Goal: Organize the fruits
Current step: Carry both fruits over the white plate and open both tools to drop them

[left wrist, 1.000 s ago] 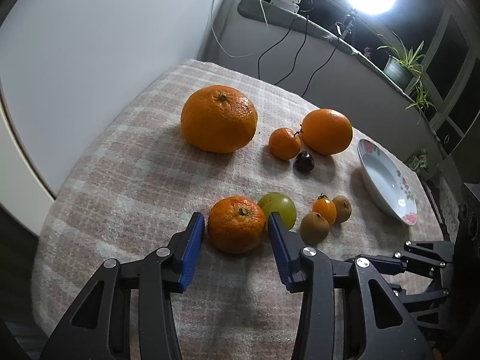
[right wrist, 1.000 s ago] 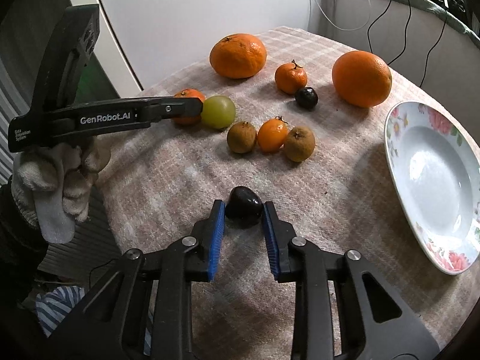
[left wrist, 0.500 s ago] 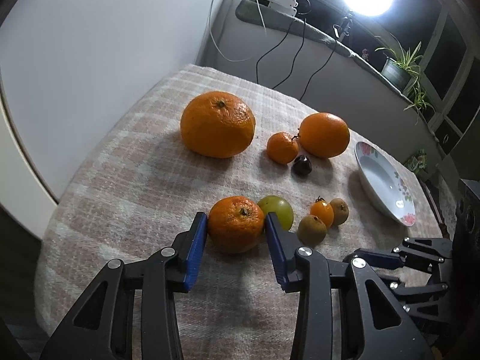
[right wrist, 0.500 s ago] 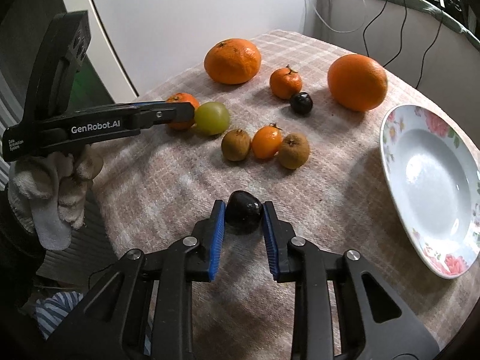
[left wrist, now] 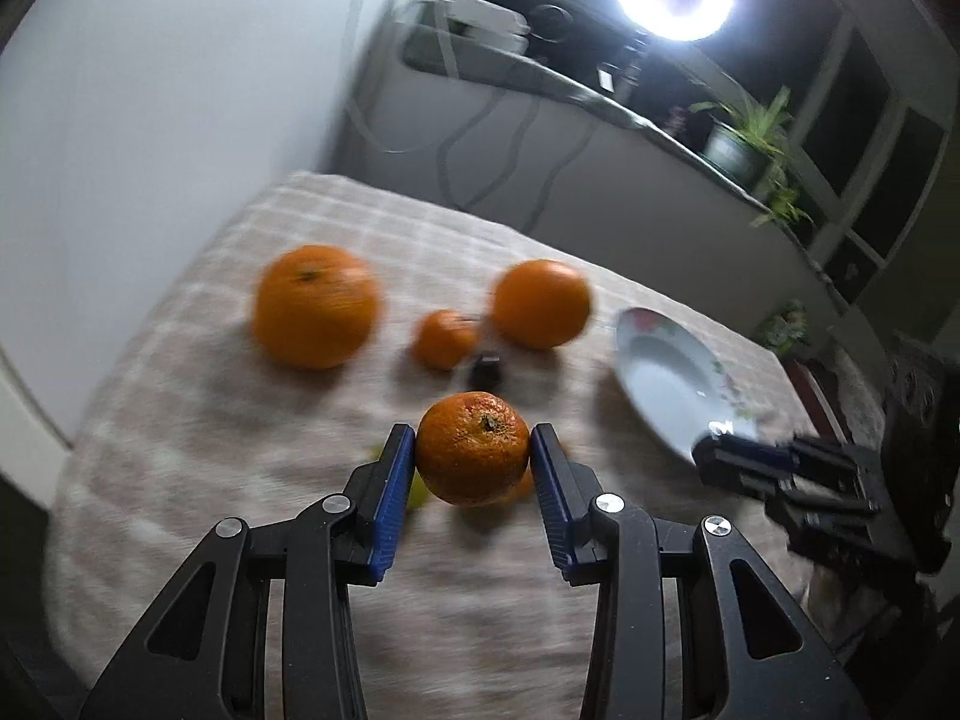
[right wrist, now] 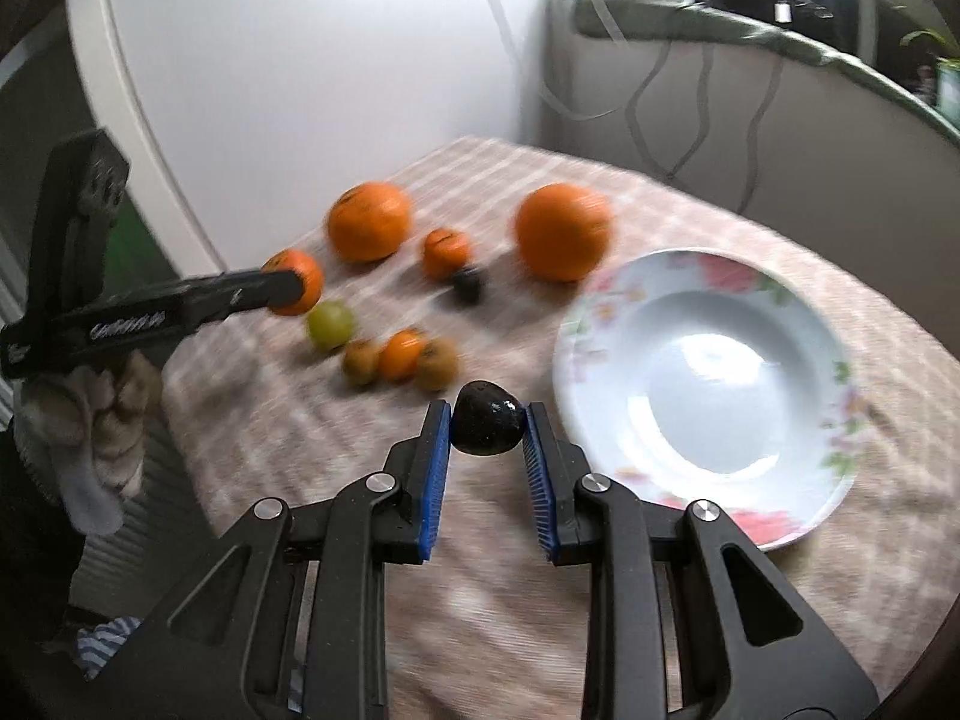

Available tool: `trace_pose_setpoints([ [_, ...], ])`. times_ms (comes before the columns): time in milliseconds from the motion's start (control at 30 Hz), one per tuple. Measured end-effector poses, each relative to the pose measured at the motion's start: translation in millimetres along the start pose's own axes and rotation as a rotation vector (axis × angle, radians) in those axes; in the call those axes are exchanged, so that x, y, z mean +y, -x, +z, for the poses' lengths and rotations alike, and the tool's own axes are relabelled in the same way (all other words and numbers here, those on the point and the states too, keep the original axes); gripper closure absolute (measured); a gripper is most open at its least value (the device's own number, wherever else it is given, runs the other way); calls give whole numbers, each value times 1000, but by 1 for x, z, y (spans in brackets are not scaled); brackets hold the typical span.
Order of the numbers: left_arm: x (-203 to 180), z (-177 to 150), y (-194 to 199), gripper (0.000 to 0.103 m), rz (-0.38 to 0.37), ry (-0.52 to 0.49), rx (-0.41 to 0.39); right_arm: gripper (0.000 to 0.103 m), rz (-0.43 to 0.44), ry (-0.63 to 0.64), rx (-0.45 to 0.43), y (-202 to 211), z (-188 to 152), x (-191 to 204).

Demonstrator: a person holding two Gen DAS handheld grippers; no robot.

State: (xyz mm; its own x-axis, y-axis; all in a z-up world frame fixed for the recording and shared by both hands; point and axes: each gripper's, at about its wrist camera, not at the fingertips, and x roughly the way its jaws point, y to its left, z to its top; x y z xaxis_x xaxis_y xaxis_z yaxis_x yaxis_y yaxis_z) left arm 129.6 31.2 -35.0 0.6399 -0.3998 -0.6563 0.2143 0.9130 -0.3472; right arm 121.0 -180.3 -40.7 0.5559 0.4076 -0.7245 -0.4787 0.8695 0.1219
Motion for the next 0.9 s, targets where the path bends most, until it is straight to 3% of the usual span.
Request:
trace_pose_setpoints([
  [400,-103,17,-62,65,-72,-204,84,77,-148,-85,-7,10,-2,-86],
  [667,-136,12,-97,65,-63,-307,168,77,-147,-78,19,-3,-7,-103],
  [900,-143,12,-112,65,-56,-340,214,77,-122,-67,39,-12,-8,-109],
])
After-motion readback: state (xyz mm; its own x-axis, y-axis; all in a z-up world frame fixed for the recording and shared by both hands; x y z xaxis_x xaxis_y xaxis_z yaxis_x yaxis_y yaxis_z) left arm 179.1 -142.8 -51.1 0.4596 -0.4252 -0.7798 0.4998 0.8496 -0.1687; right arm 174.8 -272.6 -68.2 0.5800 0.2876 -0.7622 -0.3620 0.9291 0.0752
